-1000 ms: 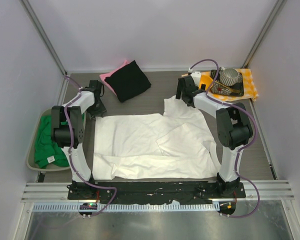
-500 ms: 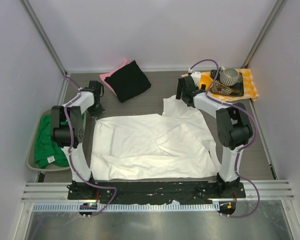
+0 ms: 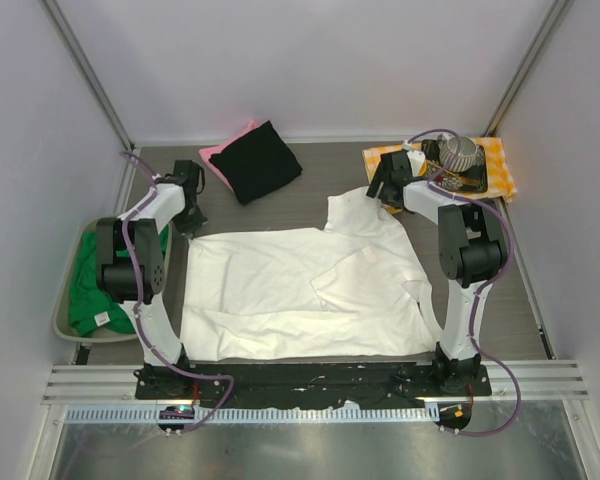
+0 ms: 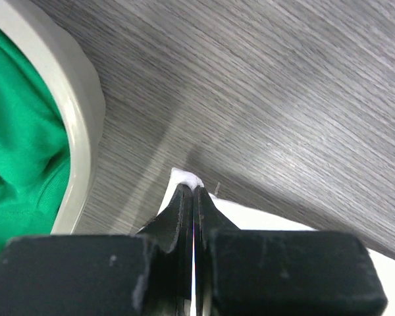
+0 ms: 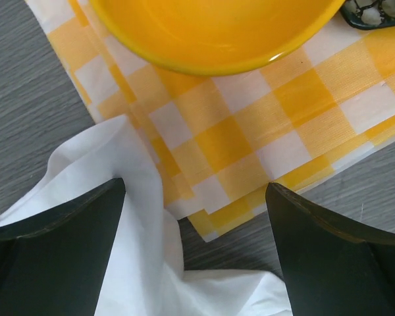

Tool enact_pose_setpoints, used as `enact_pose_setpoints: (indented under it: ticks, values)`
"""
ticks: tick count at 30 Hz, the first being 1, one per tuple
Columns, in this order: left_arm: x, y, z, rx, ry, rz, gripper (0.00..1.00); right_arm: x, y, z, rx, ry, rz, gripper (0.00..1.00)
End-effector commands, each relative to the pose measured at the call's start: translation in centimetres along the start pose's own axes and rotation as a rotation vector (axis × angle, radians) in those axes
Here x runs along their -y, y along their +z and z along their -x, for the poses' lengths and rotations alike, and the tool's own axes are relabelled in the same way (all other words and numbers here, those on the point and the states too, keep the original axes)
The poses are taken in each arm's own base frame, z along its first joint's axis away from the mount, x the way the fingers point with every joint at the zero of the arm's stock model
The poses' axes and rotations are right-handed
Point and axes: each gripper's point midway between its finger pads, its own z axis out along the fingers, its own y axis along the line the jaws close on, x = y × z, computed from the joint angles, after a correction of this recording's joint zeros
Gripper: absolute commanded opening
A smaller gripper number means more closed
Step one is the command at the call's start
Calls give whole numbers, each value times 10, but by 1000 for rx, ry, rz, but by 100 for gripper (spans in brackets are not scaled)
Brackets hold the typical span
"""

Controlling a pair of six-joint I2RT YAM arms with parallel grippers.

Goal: Fold and stack the t-shirts

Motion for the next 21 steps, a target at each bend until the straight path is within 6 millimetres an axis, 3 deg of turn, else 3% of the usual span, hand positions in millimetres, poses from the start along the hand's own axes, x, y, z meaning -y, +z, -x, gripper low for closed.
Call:
enact_pose_setpoints:
  ticks: [1,6,16,21]
  values:
    - [-9,-20,6,23,-15,-4,0,-23,-2,29,31,127,120,94]
    - [-13,-25,6,25,-5,5,0,-29,-1,30,9,181,184,93]
    - [-24,-27,2,15,2,32,0,-62,-8,32,-25,178,350,92]
    - [-27,-30,1,14,-3,29,0,-57,-9,35,-8,196,325,91]
